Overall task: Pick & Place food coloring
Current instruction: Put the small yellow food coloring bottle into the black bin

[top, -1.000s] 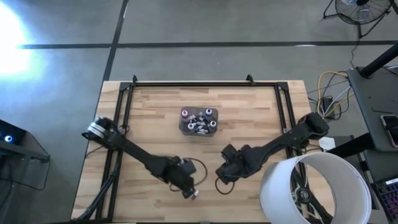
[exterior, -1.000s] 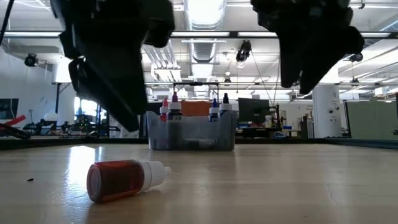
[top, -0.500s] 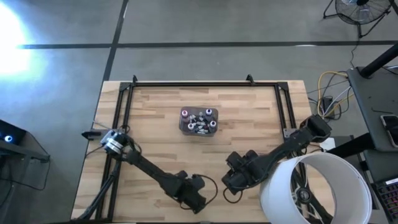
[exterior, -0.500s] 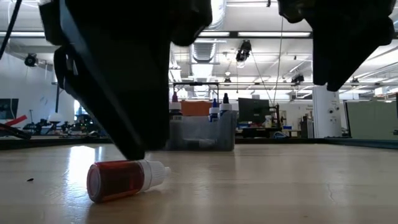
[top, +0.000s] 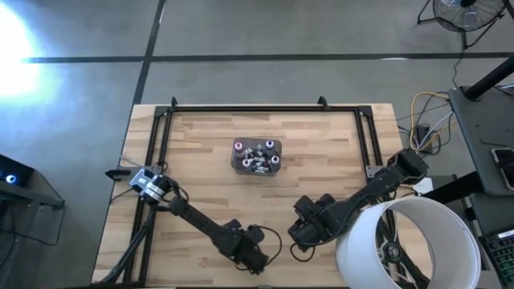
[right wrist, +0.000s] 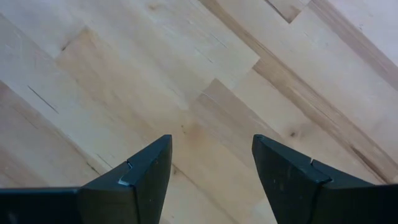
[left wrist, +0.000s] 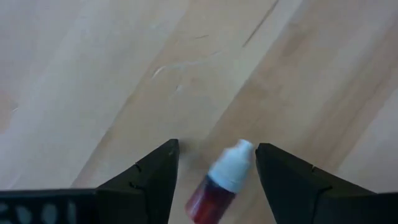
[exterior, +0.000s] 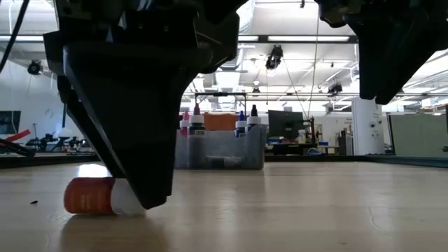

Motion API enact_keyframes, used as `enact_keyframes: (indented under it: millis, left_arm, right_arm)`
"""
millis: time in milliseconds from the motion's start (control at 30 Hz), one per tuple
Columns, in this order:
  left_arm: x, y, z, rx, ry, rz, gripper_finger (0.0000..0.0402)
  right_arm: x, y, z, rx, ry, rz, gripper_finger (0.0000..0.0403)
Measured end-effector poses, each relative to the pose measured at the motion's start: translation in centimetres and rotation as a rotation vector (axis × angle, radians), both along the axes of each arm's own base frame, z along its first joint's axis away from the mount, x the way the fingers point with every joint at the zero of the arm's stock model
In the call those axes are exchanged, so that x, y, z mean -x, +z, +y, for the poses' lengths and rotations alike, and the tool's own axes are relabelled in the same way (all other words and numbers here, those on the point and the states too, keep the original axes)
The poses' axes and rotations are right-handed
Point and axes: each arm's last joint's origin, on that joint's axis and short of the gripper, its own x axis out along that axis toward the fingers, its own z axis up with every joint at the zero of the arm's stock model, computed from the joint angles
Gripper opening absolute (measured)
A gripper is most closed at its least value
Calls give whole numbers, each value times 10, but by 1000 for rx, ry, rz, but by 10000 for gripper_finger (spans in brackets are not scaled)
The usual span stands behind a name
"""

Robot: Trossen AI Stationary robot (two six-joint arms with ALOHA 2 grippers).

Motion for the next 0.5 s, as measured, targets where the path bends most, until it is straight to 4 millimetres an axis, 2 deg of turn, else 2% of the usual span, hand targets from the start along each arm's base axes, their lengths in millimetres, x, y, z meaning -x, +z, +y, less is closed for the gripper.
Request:
enact_keyframes:
  millis: [233, 500]
  left_arm:
    - [2, -1, 1, 6, -8, 33, 187]
    - [7, -2, 3, -4, -71, 102, 155]
  right_arm:
    - [1, -1, 0, 5, 0, 4, 219]
    - [1, -3, -2, 27, -31, -14, 219]
